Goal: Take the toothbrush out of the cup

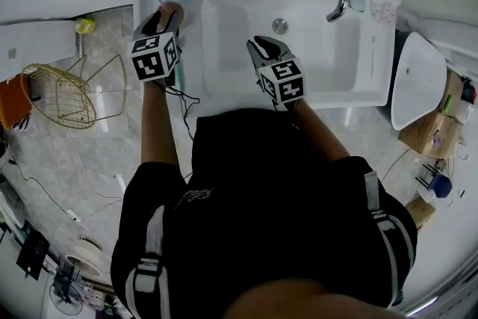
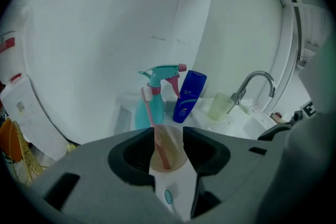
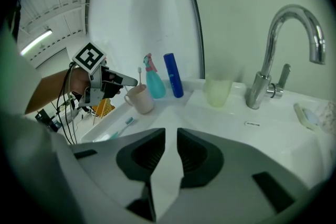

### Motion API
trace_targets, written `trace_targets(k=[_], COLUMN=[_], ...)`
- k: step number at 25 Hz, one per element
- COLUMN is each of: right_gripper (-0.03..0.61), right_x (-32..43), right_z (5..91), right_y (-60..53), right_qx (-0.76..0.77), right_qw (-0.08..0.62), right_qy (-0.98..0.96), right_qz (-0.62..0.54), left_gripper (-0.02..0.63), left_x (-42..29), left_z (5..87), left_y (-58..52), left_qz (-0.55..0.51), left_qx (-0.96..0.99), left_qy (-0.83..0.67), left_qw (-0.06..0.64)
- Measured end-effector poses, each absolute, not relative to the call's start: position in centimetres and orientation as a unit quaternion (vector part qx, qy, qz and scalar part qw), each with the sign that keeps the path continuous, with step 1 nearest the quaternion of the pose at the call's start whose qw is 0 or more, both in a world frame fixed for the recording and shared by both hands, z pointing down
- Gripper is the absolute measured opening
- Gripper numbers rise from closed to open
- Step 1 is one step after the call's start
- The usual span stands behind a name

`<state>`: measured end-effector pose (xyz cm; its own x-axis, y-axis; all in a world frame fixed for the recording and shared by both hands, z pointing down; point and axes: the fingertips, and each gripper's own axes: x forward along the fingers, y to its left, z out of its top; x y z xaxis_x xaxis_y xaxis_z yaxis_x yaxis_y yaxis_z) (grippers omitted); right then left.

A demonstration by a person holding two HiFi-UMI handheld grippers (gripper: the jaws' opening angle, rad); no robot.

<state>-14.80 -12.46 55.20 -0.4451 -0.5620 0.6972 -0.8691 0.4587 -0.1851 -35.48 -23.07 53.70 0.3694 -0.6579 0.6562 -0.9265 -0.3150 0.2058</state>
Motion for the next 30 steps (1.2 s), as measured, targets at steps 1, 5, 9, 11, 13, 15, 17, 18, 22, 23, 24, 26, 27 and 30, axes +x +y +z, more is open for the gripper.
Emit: trace_targets(k=[1, 5, 9, 11, 13, 15, 17, 18, 22, 23, 24, 26, 27, 30], right_gripper=[0.077, 0.077, 0.077, 0.077, 0.077, 0.077, 0.077, 0.077, 0.077, 0.077, 0.075, 0.076, 0.076, 0.075], right_x=[-14.7, -14.6, -14.3, -14.1, -13.9, -13.9, -13.9, -13.9, -13.8, -13.8, -13.8, -13.8, -13.7, -13.6], right_z=[55.3, 55.5, 55.7, 55.9, 56.0, 56.1, 56.1, 56.2, 56.3, 56.3, 56.3, 56.2, 56.1, 55.9], right_y=[-12.6, -13.0, -13.1, -13.2, -13.3, -13.3, -13.3, -13.2, -13.2, -13.3, -13.3, -13.3, -13.3, -13.1], right_qx=[0.447, 0.455, 0.461, 0.463, 0.465, 0.465, 0.463, 0.462, 0.458, 0.457, 0.456, 0.454, 0.453, 0.451], right_qw=[0.283, 0.284, 0.286, 0.287, 0.288, 0.289, 0.290, 0.291, 0.292, 0.292, 0.291, 0.290, 0.289, 0.286], right_qy=[-0.803, -0.796, -0.790, -0.787, -0.786, -0.785, -0.786, -0.786, -0.788, -0.789, -0.791, -0.794, -0.795, -0.798], right_qz=[0.273, 0.280, 0.286, 0.288, 0.289, 0.289, 0.289, 0.290, 0.291, 0.288, 0.286, 0.281, 0.280, 0.279], left_gripper=[0.174, 0.156, 0.161, 0.161, 0.160, 0.133, 0.120, 0.099, 0.049, 0.049, 0.049, 0.049, 0.049, 0.049], left_x=[-35.4, -35.5, -35.7, -35.4, -35.0, -35.0, -35.1, -35.1, -35.5, -35.5, -35.5, -35.6, -35.7, -36.1], left_z=[54.0, 55.3, 56.1, 56.4, 56.8, 57.4, 57.7, 57.6, 57.4, 57.4, 57.4, 57.2, 56.9, 55.1], left_y=[-23.3, -23.8, -24.4, -24.8, -25.1, -25.2, -25.3, -25.4, -25.6, -25.7, -25.7, -25.7, -25.6, -25.5], left_qz=[0.241, 0.275, 0.303, 0.308, 0.314, 0.322, 0.328, 0.329, 0.325, 0.323, 0.321, 0.312, 0.309, 0.302], left_qx=[0.776, 0.770, 0.759, 0.755, 0.750, 0.742, 0.734, 0.731, 0.729, 0.731, 0.733, 0.737, 0.739, 0.742], left_qy=[-0.506, -0.499, -0.501, -0.504, -0.509, -0.518, -0.528, -0.533, -0.545, -0.545, -0.546, -0.549, -0.551, -0.557], left_qw=[0.288, 0.288, 0.285, 0.283, 0.283, 0.280, 0.274, 0.270, 0.257, 0.253, 0.249, 0.241, 0.236, 0.220])
